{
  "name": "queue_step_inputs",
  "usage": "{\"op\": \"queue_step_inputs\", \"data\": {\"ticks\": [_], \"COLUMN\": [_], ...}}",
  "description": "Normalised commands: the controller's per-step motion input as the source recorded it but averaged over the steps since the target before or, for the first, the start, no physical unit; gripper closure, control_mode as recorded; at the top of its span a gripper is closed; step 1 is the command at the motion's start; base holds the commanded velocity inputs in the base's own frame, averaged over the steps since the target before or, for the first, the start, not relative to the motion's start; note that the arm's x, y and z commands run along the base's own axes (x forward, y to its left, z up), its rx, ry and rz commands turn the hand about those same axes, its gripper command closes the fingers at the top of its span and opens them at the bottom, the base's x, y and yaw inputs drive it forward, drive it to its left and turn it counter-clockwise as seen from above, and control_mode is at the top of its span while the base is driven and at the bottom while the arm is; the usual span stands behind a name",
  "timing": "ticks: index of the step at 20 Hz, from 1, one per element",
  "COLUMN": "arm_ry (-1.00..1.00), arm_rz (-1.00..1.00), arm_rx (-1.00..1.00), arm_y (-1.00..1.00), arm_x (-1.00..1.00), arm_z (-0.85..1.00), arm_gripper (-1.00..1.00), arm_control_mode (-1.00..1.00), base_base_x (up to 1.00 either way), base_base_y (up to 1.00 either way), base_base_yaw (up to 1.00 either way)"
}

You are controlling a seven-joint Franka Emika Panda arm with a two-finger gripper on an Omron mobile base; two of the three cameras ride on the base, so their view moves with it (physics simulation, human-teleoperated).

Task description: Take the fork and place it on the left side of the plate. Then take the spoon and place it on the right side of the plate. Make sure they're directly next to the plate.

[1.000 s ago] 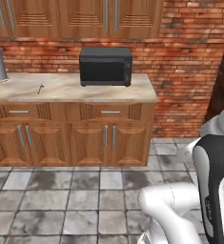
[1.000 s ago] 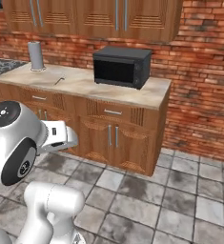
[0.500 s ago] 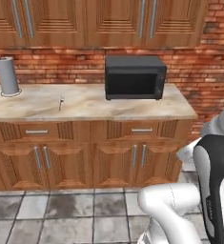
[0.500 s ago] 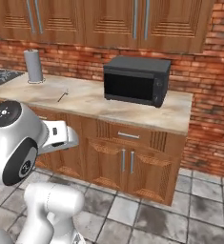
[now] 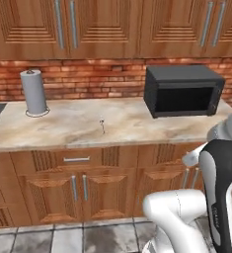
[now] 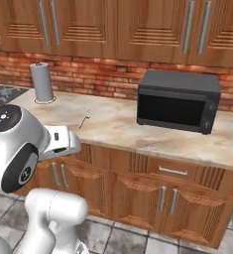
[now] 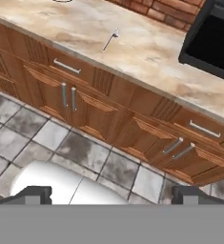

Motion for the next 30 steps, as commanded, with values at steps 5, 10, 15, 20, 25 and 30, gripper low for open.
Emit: {"op": "queue_step_inputs", "data": {"ticks": [5,10,15,20,25,30], "arm_ry": [0.00,0.00,0.00,0.00,0.00,0.13], "arm_rz": [0.00,0.00,0.00,0.00,0.00,-0.14], "arm_rx": [0.00,0.00,0.00,0.00,0.00,0.00], "arm_y": [0.00,0.00,0.00,0.00,0.00,0.22], "arm_x": [0.00,0.00,0.00,0.00,0.00,0.21], "arm_z": [0.00,0.00,0.00,0.00,0.00,-0.54], "arm_gripper": [-1.00,-1.00,-1.00,-1.00,-1.00,-1.00], "arm_control_mode": [1.00,1.00,1.00,1.00,1.00,-1.00], "base_base_x": [0.73,0.67,0.75,0.56,0.25,0.03], "base_base_y": [0.85,0.38,0.07,0.41,0.43,0.08], "base_base_yaw": [-0.22,-0.24,-0.27,-0.28,-0.24,-0.04]}}
